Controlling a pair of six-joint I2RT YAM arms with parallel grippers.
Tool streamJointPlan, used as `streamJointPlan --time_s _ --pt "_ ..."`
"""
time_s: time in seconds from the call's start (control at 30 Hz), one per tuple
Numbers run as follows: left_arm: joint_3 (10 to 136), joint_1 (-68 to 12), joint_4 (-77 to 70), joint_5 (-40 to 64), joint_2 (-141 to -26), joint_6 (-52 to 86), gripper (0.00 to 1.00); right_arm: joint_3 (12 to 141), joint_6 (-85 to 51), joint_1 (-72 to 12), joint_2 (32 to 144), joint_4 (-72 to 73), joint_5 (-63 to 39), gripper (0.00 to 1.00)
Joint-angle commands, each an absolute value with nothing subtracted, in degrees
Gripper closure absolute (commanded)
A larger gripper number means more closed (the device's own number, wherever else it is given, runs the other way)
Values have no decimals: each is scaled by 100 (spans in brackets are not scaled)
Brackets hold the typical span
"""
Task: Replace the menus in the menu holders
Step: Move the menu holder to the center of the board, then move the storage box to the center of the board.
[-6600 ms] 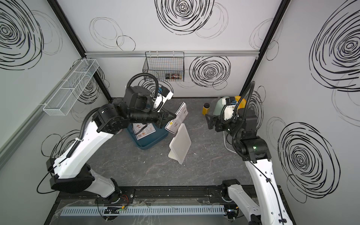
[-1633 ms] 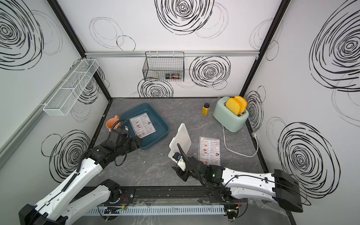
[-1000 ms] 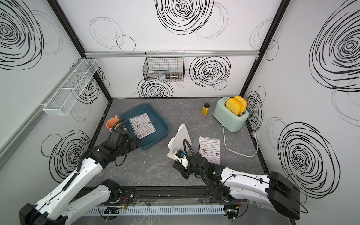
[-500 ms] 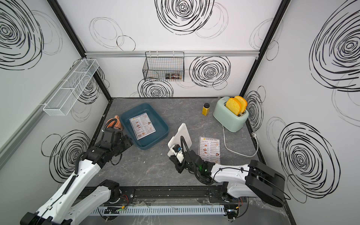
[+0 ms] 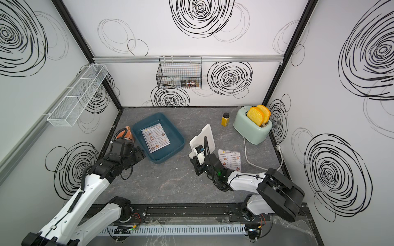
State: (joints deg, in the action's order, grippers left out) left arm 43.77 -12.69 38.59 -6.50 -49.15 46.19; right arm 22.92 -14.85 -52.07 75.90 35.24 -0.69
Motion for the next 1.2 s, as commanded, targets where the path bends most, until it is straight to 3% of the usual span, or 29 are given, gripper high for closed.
streamJointPlan --time_s 0.0,0.1,0.17,0.5,0.7,1.07,1.17 --pt "4666 -1213 4157 -752 -4800 4552 35 2684 -1505 -5747 7173 2845 -715 64" --pt "4903 -1207 4486 -692 -4769 4536 33 3068 -1233 -6659 7147 2586 -381 53" --pt "5062 -1204 4700 -857 -4654 4535 33 3391 -1073 -6888 7476 2664 -296 51" --pt "5822 -976 6168 -2061 -3654 4898 31 7528 -1138 -6910 10598 -763 -112 46" --pt "6215 -958 6771 -2846 -3164 4775 30 9158 -1234 -6853 11858 -1644 3 41" --pt "6287 -956 7077 -2874 -2958 5000 30 9952 -1259 -6654 12538 -1907 294 41" --pt "6292 -957 7057 -2865 -2984 4988 30 10219 -1208 -6618 12631 -2088 -85 43"
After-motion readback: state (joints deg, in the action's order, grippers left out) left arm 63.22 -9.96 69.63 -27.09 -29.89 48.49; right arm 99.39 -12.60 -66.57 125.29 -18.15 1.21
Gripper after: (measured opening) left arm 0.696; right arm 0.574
